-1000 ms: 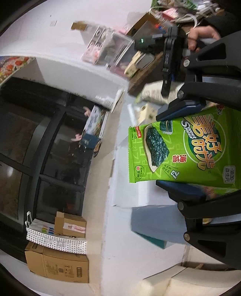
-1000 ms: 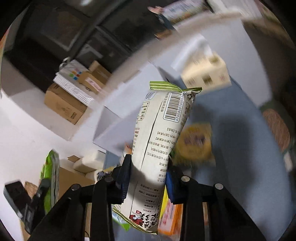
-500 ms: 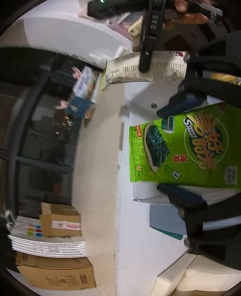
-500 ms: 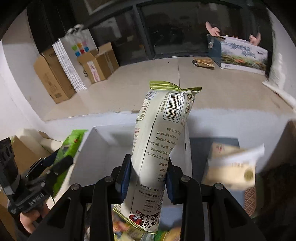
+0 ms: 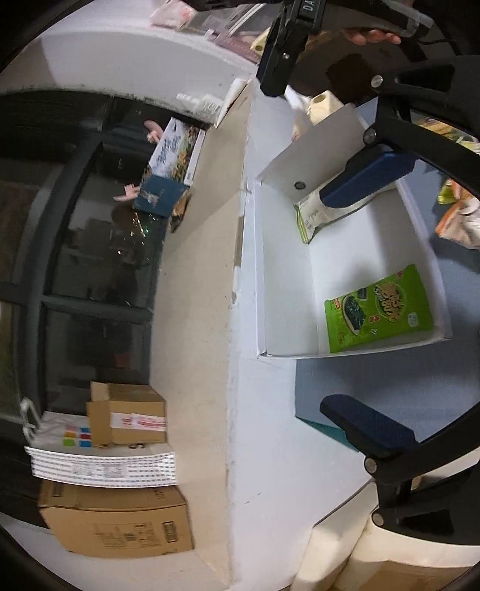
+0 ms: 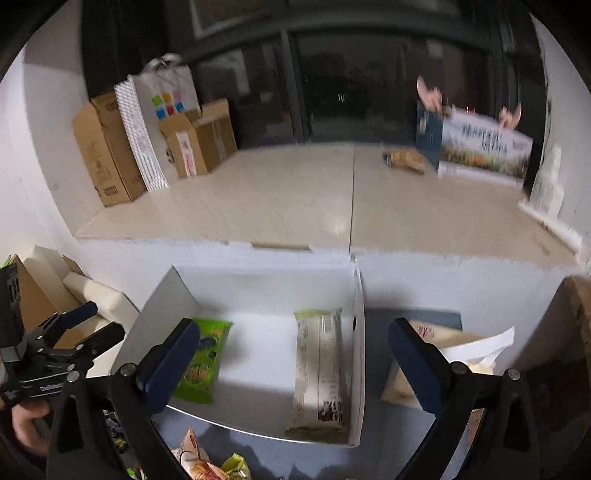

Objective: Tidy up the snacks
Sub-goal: 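Carry both packs into the white box and open both tools, then grasp the white-and-orange illustrated bag with the left tool while the right tool grasps the green-and-white pack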

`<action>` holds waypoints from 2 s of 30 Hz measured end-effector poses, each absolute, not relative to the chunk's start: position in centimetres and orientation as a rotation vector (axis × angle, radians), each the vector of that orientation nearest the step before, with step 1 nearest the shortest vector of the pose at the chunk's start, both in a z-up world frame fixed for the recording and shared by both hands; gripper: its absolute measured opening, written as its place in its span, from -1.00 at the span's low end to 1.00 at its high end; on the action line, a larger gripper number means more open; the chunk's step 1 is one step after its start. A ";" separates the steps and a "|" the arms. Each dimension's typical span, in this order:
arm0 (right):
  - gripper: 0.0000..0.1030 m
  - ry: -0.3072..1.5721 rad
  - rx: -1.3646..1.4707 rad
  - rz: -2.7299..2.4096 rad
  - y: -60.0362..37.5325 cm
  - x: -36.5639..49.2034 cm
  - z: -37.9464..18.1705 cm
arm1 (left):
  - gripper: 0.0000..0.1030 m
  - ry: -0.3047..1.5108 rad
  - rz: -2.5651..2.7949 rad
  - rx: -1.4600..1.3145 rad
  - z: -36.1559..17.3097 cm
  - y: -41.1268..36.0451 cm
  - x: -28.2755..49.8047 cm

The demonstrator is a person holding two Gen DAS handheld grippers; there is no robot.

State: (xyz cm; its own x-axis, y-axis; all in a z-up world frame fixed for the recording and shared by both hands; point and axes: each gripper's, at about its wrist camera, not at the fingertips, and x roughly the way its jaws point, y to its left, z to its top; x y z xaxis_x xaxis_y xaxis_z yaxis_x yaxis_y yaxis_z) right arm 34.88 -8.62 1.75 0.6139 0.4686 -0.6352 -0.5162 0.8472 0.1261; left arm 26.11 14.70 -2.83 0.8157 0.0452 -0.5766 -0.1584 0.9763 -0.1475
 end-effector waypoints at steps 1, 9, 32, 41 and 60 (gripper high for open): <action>1.00 0.704 -0.073 0.583 -8.6 33.8 2.0 | 1.00 0.596 0.109 -0.176 -2.5 14.4 25.4; 1.00 0.595 0.015 0.718 -10.9 23.9 2.4 | 1.00 0.479 0.044 -0.103 -0.7 12.0 15.5; 1.00 0.729 0.128 0.807 -16.7 8.6 -6.8 | 1.00 0.680 -0.140 0.029 -7.1 5.8 6.5; 1.00 0.694 0.150 0.842 -18.2 7.2 -5.6 | 1.00 0.943 -0.222 0.111 -11.6 5.2 17.3; 1.00 0.700 0.185 0.796 -20.4 7.6 -5.9 | -0.34 0.874 -0.153 0.084 -10.9 6.2 17.5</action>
